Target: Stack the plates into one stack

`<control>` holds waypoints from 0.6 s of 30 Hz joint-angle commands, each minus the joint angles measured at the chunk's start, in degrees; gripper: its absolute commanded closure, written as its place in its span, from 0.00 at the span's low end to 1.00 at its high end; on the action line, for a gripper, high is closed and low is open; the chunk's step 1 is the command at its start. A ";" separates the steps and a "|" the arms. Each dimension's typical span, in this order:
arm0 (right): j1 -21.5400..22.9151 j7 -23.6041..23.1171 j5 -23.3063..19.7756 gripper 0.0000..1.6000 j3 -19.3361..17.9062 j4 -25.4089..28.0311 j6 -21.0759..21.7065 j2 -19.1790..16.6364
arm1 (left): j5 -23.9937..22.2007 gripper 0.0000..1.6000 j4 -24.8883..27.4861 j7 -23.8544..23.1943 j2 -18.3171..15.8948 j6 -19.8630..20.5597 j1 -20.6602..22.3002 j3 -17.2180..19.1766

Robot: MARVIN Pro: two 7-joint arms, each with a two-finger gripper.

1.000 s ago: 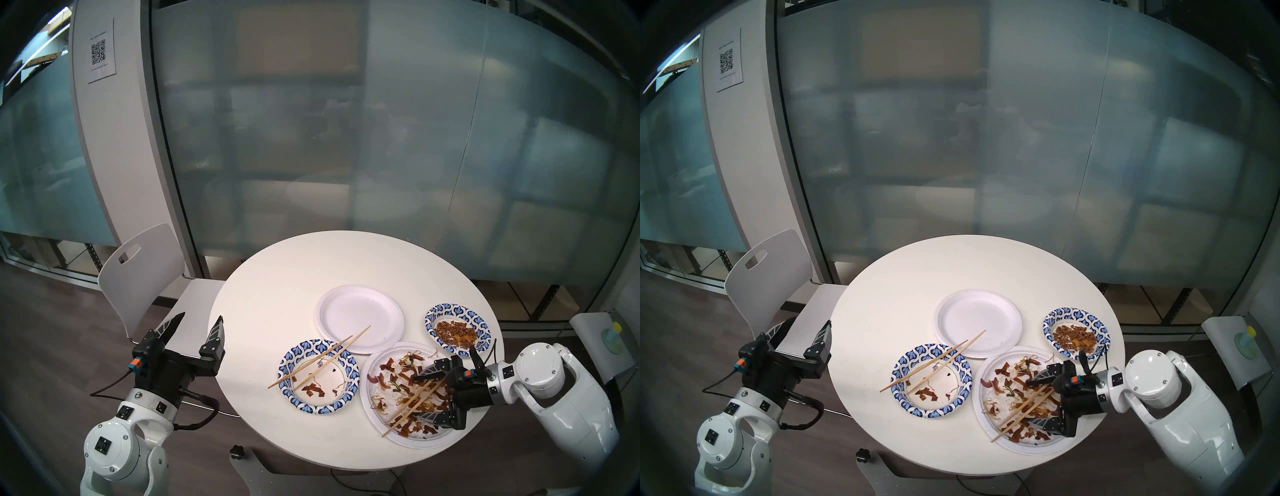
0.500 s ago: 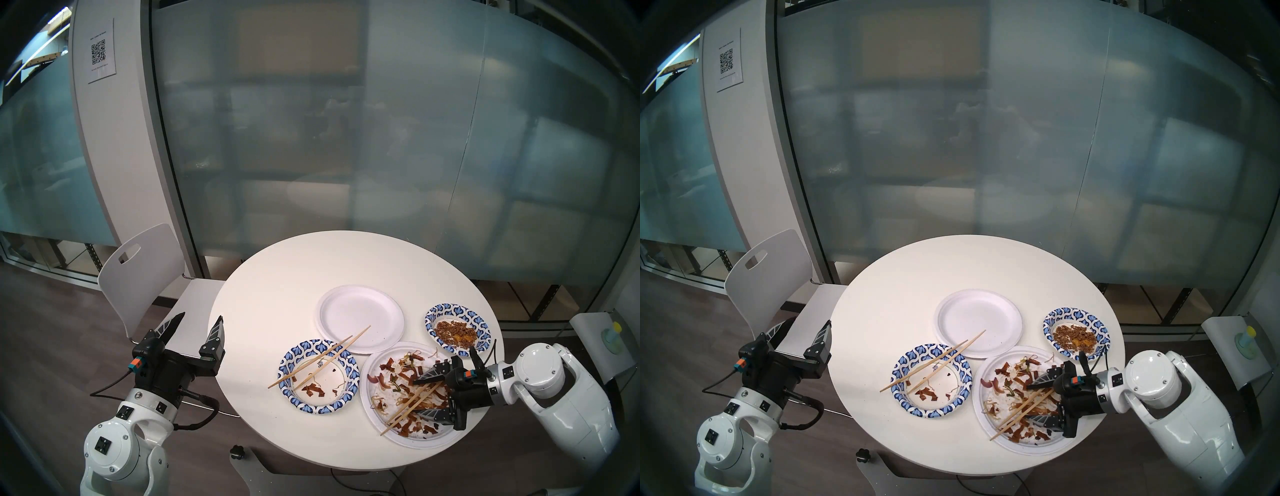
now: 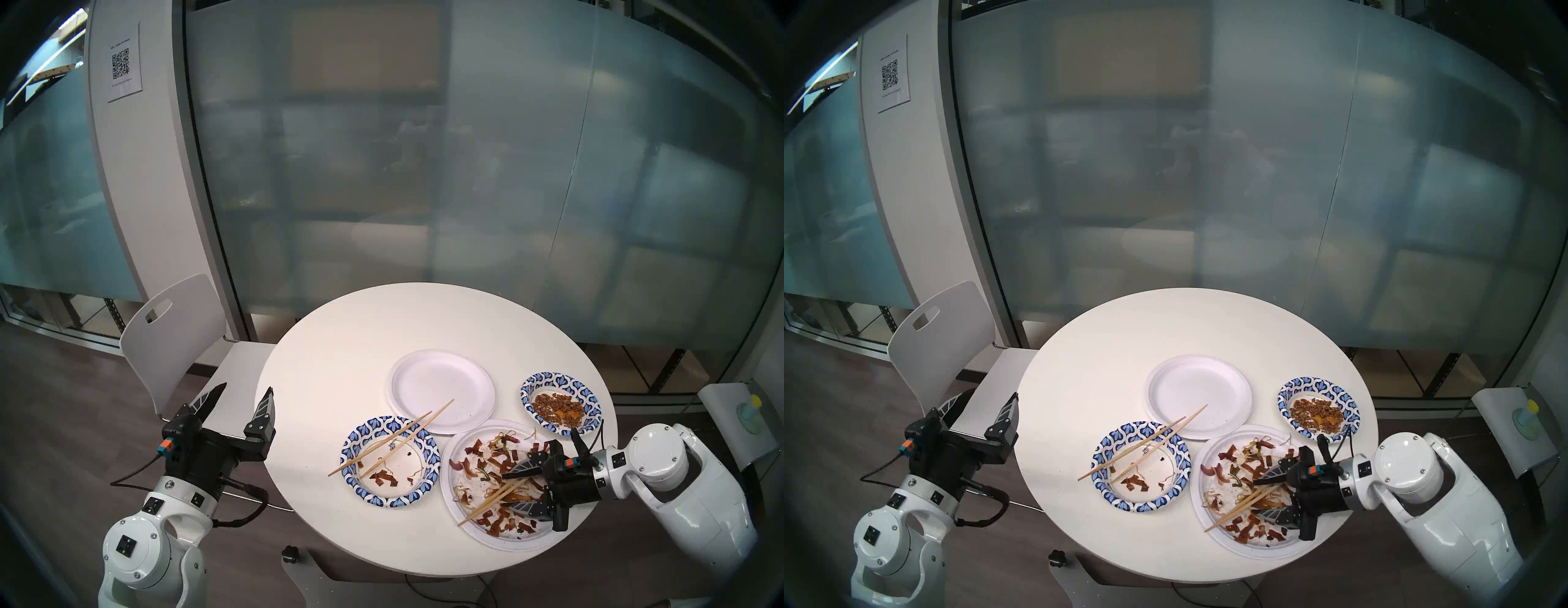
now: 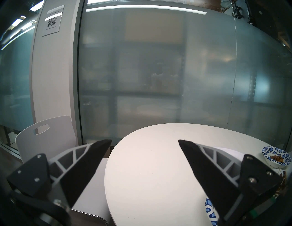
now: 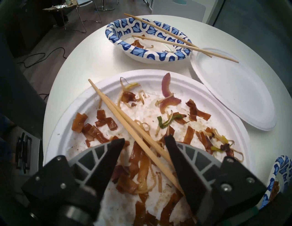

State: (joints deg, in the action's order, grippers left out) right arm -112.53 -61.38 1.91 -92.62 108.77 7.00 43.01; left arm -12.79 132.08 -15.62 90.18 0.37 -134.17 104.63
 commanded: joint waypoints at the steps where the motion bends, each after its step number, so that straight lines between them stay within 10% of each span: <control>1: 0.08 0.26 -0.04 0.22 -0.60 0.61 -0.03 -0.10 | 0.12 0.00 1.18 -0.13 -0.14 -0.09 -0.03 -0.06; 18: 0.57 -0.21 0.20 0.37 0.12 0.22 0.78 -0.46 | 0.13 0.00 1.18 -0.12 -0.14 -0.09 -0.03 -0.06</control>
State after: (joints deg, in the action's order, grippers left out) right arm -112.52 -61.44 1.90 -93.02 108.93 8.00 42.62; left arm -12.79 132.08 -15.62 90.18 0.37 -134.17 104.63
